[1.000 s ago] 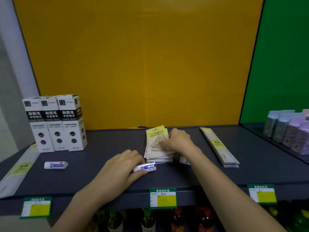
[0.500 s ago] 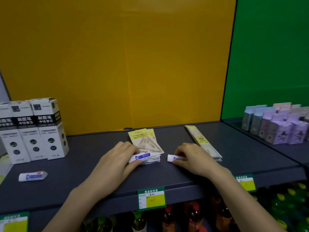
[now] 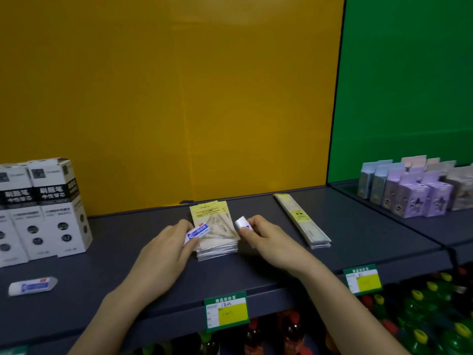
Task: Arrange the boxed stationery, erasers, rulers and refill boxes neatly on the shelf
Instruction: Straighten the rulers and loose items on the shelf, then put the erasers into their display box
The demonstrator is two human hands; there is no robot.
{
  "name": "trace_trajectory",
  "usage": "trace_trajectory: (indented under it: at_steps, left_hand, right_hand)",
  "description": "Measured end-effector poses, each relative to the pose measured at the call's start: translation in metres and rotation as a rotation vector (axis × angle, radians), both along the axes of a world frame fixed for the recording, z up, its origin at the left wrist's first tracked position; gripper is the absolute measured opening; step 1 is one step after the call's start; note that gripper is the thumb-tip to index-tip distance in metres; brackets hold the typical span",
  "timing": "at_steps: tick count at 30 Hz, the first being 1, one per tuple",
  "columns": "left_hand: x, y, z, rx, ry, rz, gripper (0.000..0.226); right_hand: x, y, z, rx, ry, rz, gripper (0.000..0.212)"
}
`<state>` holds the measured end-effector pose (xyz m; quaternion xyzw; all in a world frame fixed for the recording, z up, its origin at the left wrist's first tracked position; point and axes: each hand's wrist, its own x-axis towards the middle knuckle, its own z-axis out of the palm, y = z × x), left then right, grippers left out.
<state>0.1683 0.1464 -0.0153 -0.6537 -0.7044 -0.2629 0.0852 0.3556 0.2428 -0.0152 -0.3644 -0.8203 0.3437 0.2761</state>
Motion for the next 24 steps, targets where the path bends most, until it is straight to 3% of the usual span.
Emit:
trace_trajectory:
  at_steps: [4, 8, 11, 17, 24]
  left_hand:
    - [0.006, 0.001, 0.007, 0.09, 0.096, -0.043, 0.022]
    - [0.034, 0.013, 0.022, 0.116, 0.166, -0.195, 0.047]
    - [0.071, 0.031, 0.031, 0.127, 0.163, -0.296, 0.044]
    - [0.186, 0.085, 0.025, 0.101, 0.135, -0.488, 0.04]
    - [0.349, 0.14, 0.015, 0.09, 0.09, -0.628, 0.045]
  right_hand:
    - [0.013, -0.001, 0.004, 0.08, -0.03, -0.035, 0.024]
    - [0.059, 0.004, 0.013, 0.186, -0.055, -0.105, 0.024]
    - [0.106, 0.01, 0.021, 0.228, -0.057, -0.169, 0.015]
    - [0.227, 0.022, 0.02, 0.331, -0.108, -0.3, 0.005]
    - [0.395, 0.042, 0.018, 0.271, -0.178, -0.442, 0.023]
